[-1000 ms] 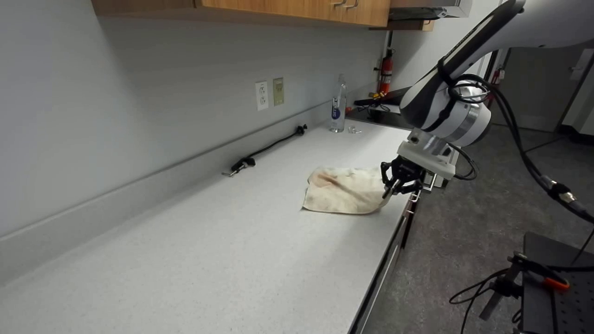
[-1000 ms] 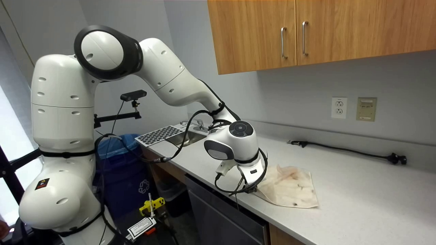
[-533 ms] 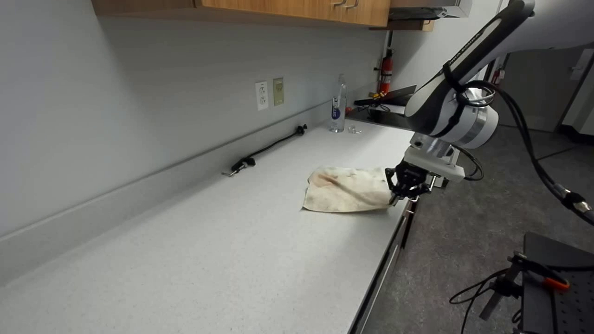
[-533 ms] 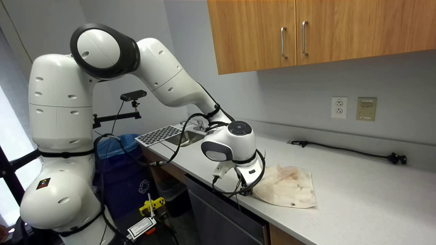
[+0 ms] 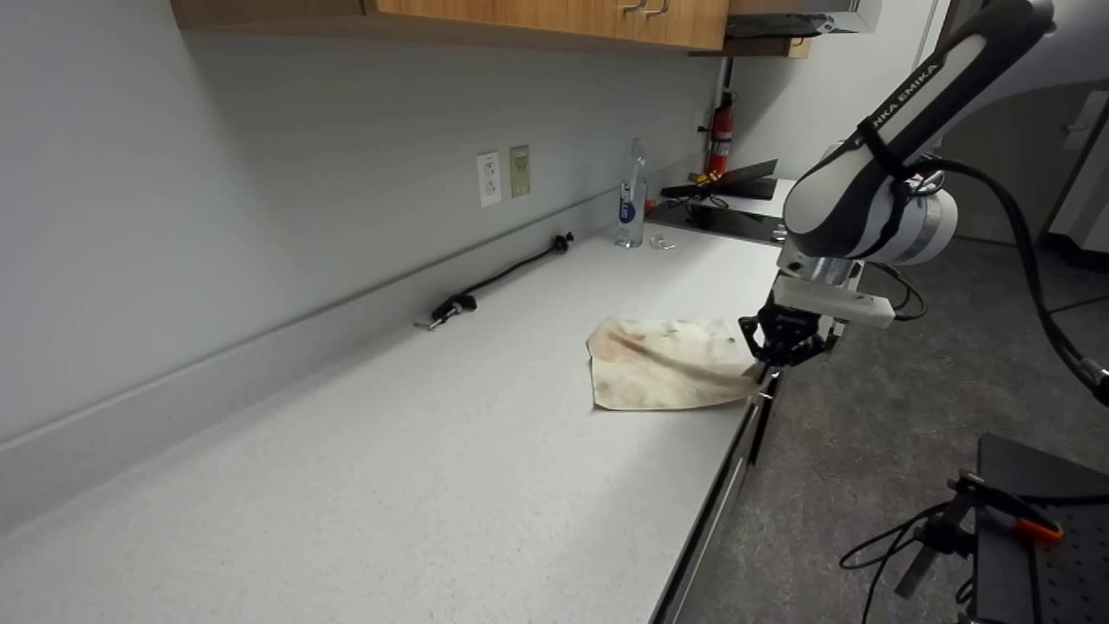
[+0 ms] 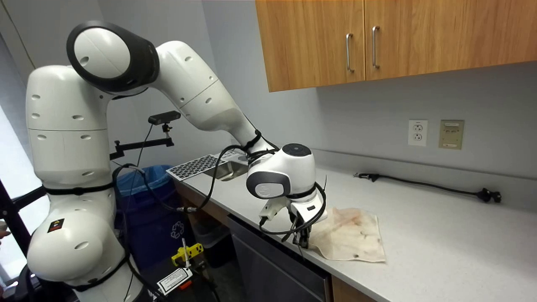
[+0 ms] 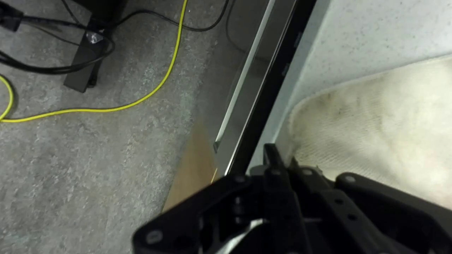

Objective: Fold the towel

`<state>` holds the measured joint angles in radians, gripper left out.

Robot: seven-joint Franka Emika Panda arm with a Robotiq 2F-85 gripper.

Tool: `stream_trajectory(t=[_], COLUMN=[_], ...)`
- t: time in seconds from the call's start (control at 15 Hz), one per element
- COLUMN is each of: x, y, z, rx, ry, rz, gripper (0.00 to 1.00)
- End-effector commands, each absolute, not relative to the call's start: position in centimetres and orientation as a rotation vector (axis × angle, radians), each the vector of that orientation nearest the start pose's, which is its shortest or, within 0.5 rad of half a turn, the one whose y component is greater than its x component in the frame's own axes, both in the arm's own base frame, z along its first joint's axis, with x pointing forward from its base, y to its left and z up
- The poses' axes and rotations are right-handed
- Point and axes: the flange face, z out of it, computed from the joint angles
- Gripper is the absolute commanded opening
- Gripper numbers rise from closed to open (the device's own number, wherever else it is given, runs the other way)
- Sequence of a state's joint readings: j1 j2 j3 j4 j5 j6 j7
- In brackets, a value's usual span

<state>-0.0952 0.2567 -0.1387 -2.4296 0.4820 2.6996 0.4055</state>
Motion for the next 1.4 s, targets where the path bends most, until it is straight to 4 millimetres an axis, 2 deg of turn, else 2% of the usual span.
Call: stream_trajectory(t=[0.0,0.2,0.53,0.8,0.93,1.07,1.33], x=[49.2,52.5,58.7,62.9,64.3,65.0,65.3], y=[-13.8,-13.3,-8.1,-3.8,-1.8,0.2,4.4], z=[23.6,26.3,30.0,31.2,30.9,29.7,25.8], rx=[-2.66,-2.782,-2.934,-2.985,-2.995,-3.007,-3.047], ry=[1.559,1.53,1.329,1.192,1.126,1.042,0.855], rz=[-0.077,-0.119,-0.118,-0.107,-0.071,-0.007,0.168], gripper=[0.0,0.0,0.0,0.0,0.0,0.0,0.0])
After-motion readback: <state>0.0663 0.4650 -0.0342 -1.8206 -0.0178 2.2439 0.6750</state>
